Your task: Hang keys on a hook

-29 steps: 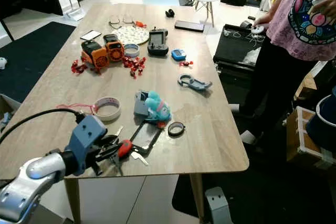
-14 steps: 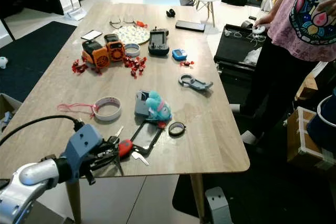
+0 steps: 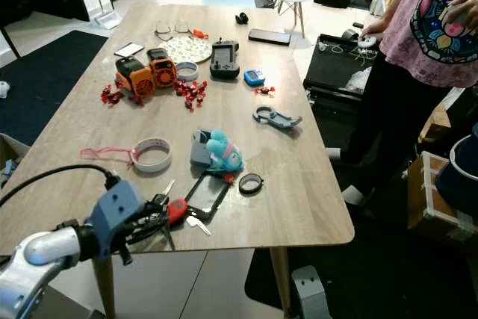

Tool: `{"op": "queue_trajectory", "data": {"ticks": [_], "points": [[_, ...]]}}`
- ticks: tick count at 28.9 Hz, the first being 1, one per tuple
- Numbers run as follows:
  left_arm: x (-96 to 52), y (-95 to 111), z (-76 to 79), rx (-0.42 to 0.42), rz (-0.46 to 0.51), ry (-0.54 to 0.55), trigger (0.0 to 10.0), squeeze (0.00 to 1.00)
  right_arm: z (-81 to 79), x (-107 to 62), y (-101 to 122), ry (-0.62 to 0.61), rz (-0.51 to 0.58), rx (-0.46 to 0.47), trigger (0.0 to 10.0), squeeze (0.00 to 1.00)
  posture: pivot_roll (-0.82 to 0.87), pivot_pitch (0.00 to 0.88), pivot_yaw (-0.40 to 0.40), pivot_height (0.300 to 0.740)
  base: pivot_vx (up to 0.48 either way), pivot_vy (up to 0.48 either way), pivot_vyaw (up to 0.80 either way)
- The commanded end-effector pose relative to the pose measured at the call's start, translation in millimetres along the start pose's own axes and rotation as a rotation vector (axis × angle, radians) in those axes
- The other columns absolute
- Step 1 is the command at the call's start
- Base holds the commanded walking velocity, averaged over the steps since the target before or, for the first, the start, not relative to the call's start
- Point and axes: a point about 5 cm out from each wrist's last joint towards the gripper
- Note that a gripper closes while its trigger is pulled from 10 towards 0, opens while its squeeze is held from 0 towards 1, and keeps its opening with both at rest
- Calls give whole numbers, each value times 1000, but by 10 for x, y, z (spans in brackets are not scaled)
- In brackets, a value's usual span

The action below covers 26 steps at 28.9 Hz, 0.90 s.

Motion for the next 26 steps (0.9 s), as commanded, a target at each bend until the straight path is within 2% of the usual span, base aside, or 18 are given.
{"op": "queue_trajectory", "data": {"ticks": [1,26], "points": [[-28,-52,24,38,-38,-26,10000,0,-2,-13,-48,-1,-17,2,10000,0,83,83,-55,740,0,0,0],[-74,-168,20,102,-75,-25,10000,0,7,-18,-52,-3,-16,3,10000,0,84,92,-59,740,0,0,0]]}}
Point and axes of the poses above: a point about 5 cm out from each wrist's last joint towards the gripper, its own x axis pointing out of the wrist towards the gripper, its own y axis along the axis of the wrist's last joint, z = x × y, and after that the axes turned 5 degrees about x, right-handed
